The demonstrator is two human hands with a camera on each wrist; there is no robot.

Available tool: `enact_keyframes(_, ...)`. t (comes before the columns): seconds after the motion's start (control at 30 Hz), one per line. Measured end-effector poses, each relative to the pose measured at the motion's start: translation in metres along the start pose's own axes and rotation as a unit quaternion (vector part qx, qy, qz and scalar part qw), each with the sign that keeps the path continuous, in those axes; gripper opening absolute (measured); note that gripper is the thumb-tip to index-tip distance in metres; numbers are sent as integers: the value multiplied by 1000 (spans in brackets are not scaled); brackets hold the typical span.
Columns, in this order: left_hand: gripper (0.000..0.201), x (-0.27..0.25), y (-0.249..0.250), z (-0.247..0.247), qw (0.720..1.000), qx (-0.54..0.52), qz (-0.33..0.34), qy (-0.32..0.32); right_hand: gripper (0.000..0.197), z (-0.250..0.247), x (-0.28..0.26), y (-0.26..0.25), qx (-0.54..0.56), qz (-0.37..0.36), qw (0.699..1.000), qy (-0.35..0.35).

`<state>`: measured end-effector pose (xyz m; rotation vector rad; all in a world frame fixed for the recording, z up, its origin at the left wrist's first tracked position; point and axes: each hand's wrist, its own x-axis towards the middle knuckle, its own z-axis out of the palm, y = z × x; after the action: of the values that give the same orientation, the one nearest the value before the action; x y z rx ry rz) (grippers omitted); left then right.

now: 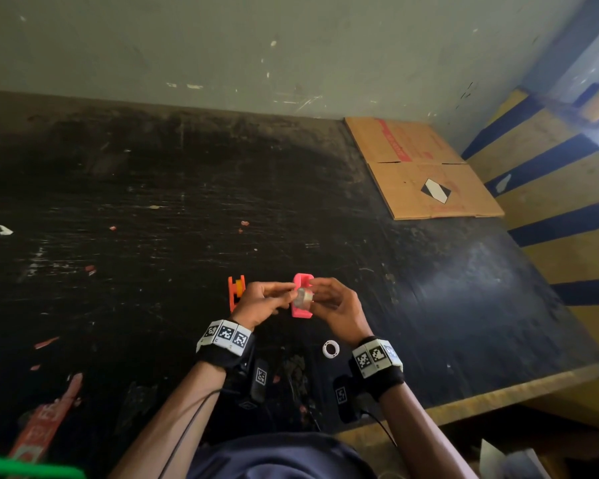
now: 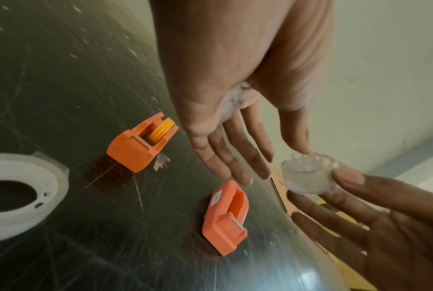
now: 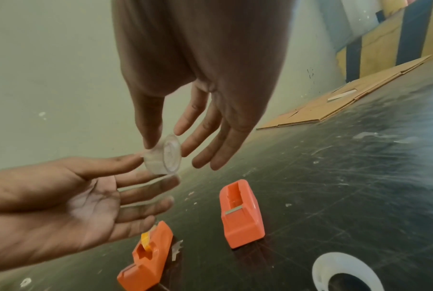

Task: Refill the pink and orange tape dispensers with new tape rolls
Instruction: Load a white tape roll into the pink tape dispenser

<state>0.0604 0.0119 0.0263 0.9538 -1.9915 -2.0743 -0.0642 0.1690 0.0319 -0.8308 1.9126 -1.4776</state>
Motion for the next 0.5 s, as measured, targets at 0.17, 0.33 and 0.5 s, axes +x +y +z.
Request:
enact_keyframes(0.17, 19, 1, 1, 2, 996, -75, -46, -16, 30, -2, 4, -1, -9, -15, 1000, -2)
enact_keyframes(0.33, 40, 3, -3, 0, 990, -134, -47, 21, 27, 2, 5, -5, 30, 14, 999, 7)
enact_keyframes(0.5, 44, 1, -2, -1, 985, -163, -50, 29, 26, 7, 3, -10, 36, 21, 999, 15)
